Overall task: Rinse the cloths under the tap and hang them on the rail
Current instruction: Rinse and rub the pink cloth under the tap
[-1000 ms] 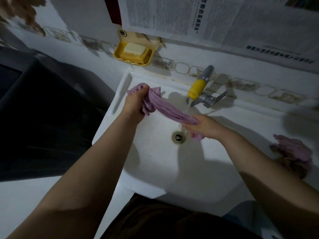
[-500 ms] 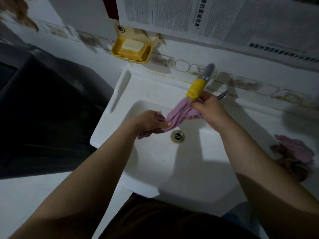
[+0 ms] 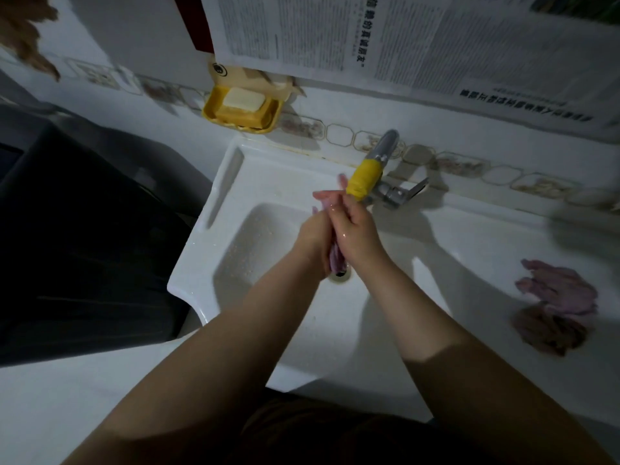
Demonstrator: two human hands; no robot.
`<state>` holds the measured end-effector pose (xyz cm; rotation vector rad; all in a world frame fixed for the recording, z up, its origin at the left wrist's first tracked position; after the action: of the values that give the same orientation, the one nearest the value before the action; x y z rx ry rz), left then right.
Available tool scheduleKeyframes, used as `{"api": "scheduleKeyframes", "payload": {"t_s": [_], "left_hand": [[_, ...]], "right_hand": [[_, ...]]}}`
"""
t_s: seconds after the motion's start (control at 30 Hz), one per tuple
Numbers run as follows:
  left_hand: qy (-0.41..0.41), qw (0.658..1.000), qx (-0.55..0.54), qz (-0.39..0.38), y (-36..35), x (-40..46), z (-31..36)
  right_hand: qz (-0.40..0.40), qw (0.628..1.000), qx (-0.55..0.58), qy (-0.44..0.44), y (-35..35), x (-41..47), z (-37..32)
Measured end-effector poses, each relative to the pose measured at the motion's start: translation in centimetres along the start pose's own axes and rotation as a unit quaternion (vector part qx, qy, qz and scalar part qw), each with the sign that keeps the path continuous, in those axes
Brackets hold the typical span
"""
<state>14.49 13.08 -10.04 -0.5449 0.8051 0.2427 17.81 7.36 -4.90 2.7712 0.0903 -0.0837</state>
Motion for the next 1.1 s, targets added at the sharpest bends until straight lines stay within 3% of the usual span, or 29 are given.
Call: {"api": "scheduleKeyframes", "payload": {"t_s": [0.07,0.17,0.27,0.47,0.57,0.63,0.8,0.9,1.1], "left_hand": [[-0.011,0.999,0.041,0.012,-0.1,-0.2,-0.7],[-0.029,0.983,0.176,0.049,0.3,-0.5,-0.3],[-0.086,0.970,0.227,0.032,-0.2,-0.9,0.8],[-0.136,0.959,0.246,0.029,0.9,-1.3,1.2],[-0.138,0.965,0.223,-0.005,1.6,-1.7,1.7],[-0.130,0.974,0.184,-0.029,2.4,-1.9,2.0],[-0.087,0.991,0.093,-0.038,6.6,-1.7,3.4],[-0.101,0.989,0.104,-0.030,7.7,-2.0,4.7],[-0.114,0.987,0.074,-0.090,7.6,-1.5,5.4]], "right_hand": [[0.026,0.998,0.001,-0.064,0.6,0.5,1.7],[0.081,0.975,0.108,-0.179,1.4,1.4,2.7],[0.101,0.913,0.265,-0.293,1.1,1.2,4.0],[0.124,0.811,0.431,-0.375,-0.3,0.9,4.7],[0.060,0.810,0.452,-0.368,-0.9,0.8,4.0],[-0.028,0.794,0.491,-0.357,-1.4,1.0,3.0],[-0.190,0.809,0.433,-0.350,-0.7,-0.2,3.8],[-0.227,0.800,0.432,-0.348,-0.3,-1.3,3.7],[-0.260,0.782,0.478,-0.305,-0.3,-0.6,1.6]]}}
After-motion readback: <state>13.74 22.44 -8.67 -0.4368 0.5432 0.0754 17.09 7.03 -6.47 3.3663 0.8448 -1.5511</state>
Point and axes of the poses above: each hand's wrist, its own x-axis towards the middle knuckle, its own y-axis out of the back of the hand, z = x × y, the point moved 9 cm from there along x, towards the middle knuckle, and after that the axes turned 7 degrees about -x, right-handed, at the moved point
